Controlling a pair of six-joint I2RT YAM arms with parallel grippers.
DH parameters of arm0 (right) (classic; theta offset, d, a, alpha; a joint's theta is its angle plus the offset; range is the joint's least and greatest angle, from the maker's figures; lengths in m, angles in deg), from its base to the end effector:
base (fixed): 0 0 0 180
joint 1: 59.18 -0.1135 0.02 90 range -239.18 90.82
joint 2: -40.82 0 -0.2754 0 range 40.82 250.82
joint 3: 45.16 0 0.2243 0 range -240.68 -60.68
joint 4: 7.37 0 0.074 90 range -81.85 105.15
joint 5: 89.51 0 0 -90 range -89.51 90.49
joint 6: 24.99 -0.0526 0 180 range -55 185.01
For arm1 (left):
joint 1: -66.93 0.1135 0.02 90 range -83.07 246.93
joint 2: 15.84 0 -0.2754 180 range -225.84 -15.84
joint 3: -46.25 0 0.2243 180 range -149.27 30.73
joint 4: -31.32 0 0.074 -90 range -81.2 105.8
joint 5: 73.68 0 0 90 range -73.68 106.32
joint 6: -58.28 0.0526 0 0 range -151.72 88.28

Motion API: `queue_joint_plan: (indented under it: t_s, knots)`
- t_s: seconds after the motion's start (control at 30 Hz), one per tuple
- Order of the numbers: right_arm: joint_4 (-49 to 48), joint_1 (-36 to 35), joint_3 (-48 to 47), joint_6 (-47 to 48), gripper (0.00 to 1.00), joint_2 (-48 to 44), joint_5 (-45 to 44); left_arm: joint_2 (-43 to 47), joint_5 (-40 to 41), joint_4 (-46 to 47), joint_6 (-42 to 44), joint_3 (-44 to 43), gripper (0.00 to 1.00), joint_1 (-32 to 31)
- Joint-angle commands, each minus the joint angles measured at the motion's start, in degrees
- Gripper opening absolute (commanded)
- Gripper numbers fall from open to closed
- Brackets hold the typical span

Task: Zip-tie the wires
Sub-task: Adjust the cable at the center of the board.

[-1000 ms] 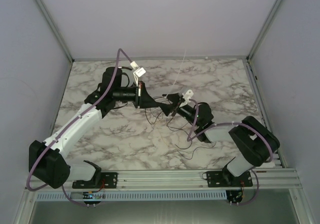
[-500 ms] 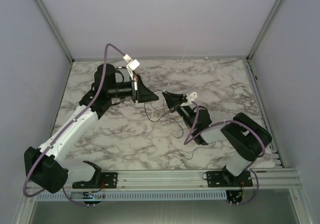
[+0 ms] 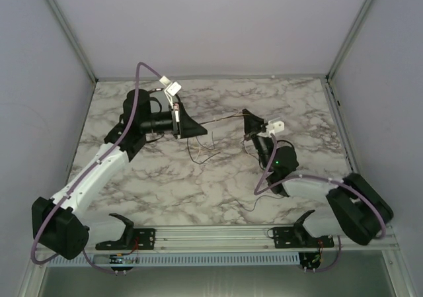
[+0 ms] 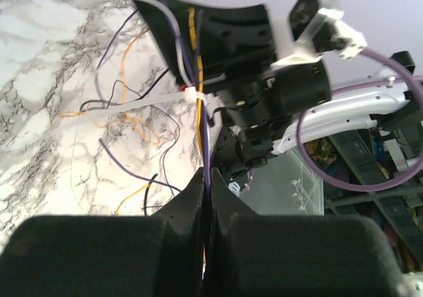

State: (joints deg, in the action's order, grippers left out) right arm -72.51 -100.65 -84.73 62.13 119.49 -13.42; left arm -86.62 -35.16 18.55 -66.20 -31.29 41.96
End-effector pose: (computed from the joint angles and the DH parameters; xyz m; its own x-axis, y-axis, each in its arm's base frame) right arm 0.1974 0.1576 0.2970 0.3044 0.3341 -0.8921 -0.4969 0.8547 0.1505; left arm 0.2167 -0.1463 0.3888 -0.6264 -0.0972 -0.7734 0.7444 0.2197 -0.6305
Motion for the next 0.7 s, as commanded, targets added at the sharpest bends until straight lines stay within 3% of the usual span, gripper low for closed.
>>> queue_joint_plan:
  t_s: [0.0,0.2,0.33,0.53,0.67]
  knots:
    - [17.45,4.82,-1.64,8.33,0.00,-8.40,-5.96,-0.61,-2.09,5.48,-0.60,1.76,0.00,0.41]
    - [40.03,8.97,-9.63,16.51,0.00,-16.32,-1.94,-7.94,-4.38,9.57,-1.19,-0.28,0.00,0.27]
    - [51.34,9.04,-11.91,15.82,0.00,-16.17,2.09,-11.68,-4.00,7.16,1.67,-0.85,0.00,0.27]
    - [58.82,8.75,-9.91,11.14,0.00,-14.95,2.96,-14.52,0.76,-5.04,11.07,0.62,0.00,0.45]
    - [62.33,7.39,-9.09,10.30,0.00,-13.45,4.14,-15.75,3.57,-8.41,14.17,4.18,0.00,0.45]
